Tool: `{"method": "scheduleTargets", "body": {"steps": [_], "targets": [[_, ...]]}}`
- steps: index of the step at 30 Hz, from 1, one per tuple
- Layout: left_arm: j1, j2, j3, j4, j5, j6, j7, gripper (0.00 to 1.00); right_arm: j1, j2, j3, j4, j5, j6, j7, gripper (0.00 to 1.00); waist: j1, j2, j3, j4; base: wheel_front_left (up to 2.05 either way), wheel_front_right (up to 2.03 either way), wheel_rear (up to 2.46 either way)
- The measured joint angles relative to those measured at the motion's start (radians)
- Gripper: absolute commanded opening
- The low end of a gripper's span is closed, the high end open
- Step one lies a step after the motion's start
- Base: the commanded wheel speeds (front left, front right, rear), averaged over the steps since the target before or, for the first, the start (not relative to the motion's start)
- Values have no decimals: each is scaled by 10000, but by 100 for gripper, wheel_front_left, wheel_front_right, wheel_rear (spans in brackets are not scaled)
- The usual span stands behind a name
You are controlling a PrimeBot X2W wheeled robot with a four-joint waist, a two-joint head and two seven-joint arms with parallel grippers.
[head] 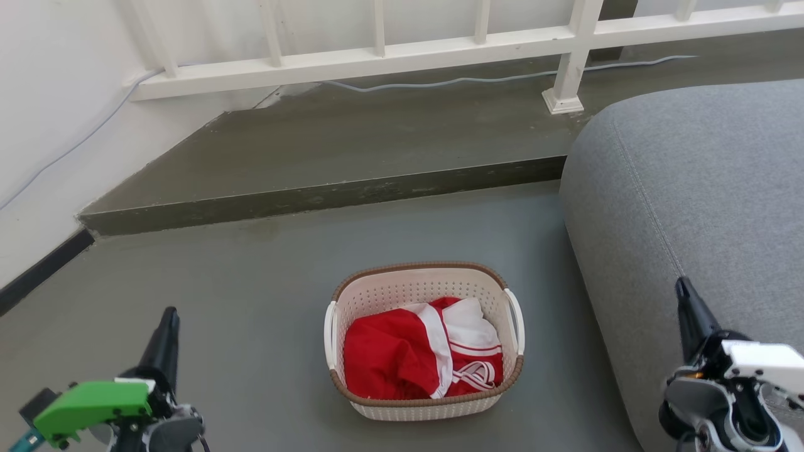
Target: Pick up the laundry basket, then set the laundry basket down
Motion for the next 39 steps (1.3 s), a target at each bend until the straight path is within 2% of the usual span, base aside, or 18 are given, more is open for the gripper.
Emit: {"method": "scheduleTargets", "body": {"steps": [22, 39], "targets": [[88, -56, -466, -115, 224, 2, -677, 100, 88, 29, 328, -571, -244, 0, -341, 100, 0, 0, 26, 6, 0, 0, 0], [7, 48, -982, -391, 1852, 0, -1294, 100, -74, -401, 1187, -1321, -1430, 4, -1091, 100, 0, 0, 56, 18, 0, 0, 0]]}}
